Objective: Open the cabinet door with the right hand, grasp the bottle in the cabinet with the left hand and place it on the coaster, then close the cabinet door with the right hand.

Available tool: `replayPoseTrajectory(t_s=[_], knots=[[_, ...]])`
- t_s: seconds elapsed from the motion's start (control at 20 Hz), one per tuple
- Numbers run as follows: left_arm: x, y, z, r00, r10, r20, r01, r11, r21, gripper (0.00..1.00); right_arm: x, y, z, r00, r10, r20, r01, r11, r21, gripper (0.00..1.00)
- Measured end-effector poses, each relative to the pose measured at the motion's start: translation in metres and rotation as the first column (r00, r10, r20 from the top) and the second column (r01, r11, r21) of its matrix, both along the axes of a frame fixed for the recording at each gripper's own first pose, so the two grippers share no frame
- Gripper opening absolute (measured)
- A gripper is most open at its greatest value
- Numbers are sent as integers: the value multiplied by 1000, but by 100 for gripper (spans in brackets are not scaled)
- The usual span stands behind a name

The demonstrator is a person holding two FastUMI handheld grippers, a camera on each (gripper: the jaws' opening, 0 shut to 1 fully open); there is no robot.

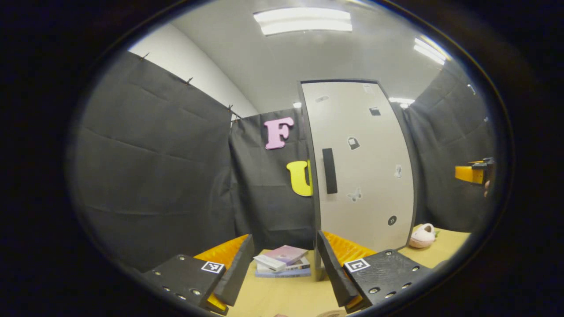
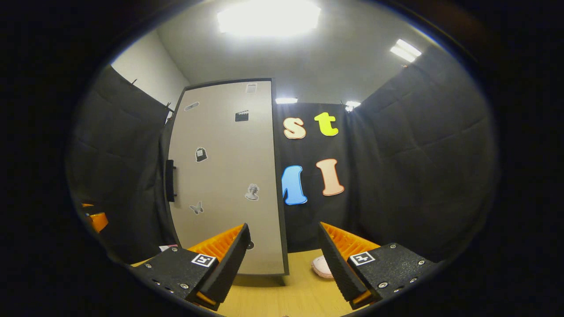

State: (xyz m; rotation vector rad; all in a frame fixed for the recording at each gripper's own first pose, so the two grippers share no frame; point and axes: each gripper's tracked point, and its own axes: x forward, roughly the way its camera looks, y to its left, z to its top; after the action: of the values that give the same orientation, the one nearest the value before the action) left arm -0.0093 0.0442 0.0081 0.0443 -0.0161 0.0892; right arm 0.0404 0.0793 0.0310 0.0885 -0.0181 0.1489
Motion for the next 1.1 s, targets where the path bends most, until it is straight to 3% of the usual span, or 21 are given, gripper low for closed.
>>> replayPoseTrajectory(t_s=[0.15,0.2,0.25,0.45,0.6,0.65,1.1], knots=[[-11,23,-1,999,43,1,-43,999,24,79,15,28,16,999,49,19,-50,998,27,94],[-15,31,0,998,59,1,-59,998,31,87,21,38,20,998,67,23,-68,997,38,94],[-20,38,0,997,73,0,-73,997,36,83,26,49,25,996,84,27,-85,995,48,94],[-38,65,-4,991,133,-14,-133,991,30,83,42,92,37,988,149,40,-152,986,64,94],[-52,88,-5,982,186,-17,-185,982,33,80,53,124,44,979,197,46,-200,978,63,94],[-55,95,-7,979,203,-18,-202,979,33,83,56,134,46,976,210,50,-213,975,62,94],[-84,148,-14,948,317,-34,-316,948,34,83,80,231,58,946,318,65,-320,947,18,94]])
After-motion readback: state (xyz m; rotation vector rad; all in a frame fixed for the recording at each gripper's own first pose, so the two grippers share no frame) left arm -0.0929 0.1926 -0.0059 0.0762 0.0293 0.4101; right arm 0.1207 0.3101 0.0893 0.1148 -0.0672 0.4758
